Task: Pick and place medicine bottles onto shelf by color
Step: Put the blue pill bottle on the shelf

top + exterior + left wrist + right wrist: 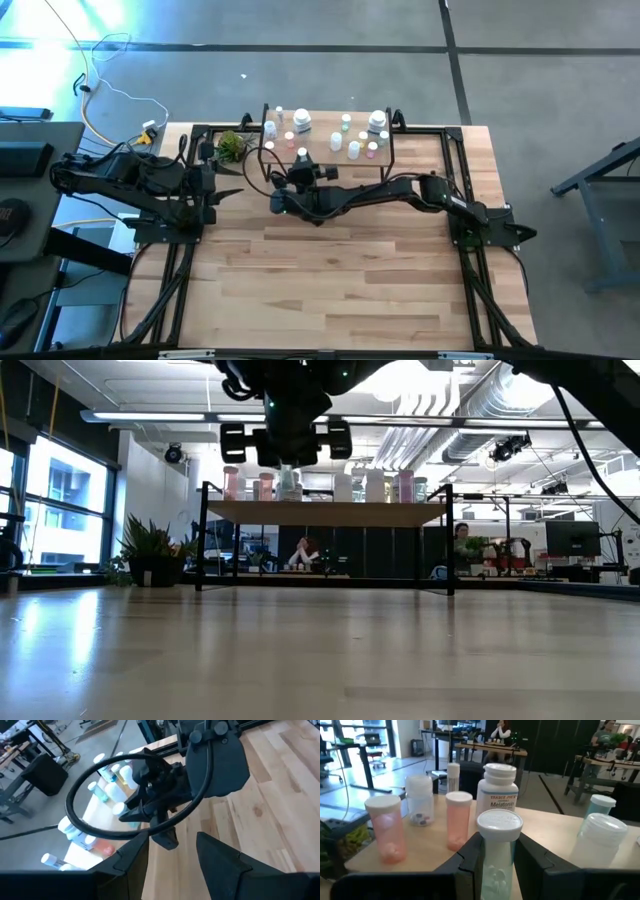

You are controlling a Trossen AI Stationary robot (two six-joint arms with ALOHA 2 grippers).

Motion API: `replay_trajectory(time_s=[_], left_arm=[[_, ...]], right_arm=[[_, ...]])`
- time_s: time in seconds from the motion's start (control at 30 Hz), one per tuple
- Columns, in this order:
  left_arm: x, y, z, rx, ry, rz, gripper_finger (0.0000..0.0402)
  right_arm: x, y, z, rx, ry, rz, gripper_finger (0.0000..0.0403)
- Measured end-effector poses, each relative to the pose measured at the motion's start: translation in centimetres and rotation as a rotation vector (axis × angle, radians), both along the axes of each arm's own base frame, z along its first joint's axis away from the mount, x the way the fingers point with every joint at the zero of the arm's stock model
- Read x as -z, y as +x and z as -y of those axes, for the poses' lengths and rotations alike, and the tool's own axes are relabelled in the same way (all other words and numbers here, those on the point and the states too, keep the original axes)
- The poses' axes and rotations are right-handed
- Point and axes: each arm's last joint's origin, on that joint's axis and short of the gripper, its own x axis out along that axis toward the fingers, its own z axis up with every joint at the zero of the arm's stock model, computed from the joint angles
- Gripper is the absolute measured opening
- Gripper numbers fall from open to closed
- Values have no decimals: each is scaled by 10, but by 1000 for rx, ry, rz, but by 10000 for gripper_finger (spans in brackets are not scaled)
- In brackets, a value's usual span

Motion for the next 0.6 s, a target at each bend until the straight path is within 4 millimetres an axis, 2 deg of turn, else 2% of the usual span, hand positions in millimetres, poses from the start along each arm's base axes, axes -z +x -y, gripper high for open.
replay_trajectory(time_s=[0.3,0.6], left_arm=[[-1,2,-3,-65,121,-22,157],[-1,5,-3,-69,125,-15,157]], right_arm=[[2,0,2,-32,31,-18,72],[3,2,9,-74,90,21,72]])
